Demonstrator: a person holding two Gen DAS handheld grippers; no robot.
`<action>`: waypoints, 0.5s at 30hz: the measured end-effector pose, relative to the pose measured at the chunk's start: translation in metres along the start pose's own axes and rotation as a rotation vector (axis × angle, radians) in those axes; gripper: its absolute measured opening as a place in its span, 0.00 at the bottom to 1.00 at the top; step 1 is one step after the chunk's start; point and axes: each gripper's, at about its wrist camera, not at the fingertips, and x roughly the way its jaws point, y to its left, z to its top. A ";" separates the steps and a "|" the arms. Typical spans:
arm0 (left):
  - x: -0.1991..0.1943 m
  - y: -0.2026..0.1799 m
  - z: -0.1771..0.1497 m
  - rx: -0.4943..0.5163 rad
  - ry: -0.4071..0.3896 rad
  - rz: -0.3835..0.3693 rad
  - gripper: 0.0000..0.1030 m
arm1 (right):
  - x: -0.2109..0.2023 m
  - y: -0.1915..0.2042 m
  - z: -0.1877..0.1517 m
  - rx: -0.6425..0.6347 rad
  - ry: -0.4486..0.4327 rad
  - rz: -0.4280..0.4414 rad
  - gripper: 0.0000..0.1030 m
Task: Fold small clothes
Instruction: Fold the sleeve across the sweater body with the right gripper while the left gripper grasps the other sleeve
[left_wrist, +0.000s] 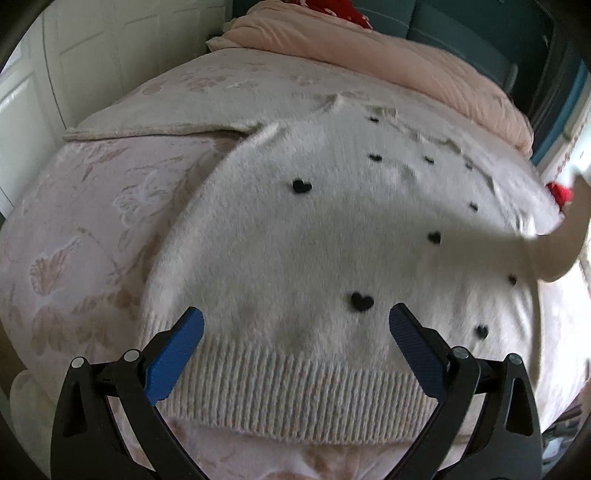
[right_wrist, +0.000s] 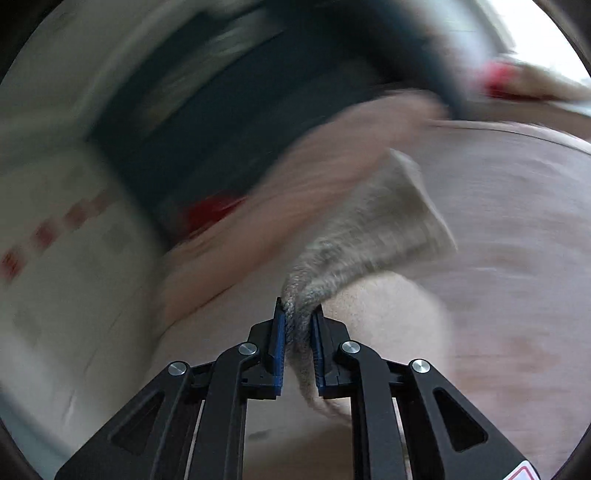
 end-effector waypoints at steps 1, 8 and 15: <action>-0.002 0.004 0.005 -0.022 -0.011 -0.014 0.95 | 0.021 0.032 -0.010 -0.038 0.054 0.064 0.18; 0.006 0.022 0.067 -0.121 -0.036 -0.145 0.95 | 0.142 0.116 -0.128 -0.149 0.385 0.106 0.39; 0.090 -0.015 0.152 -0.140 0.008 -0.284 0.95 | 0.084 0.002 -0.151 0.138 0.350 -0.064 0.50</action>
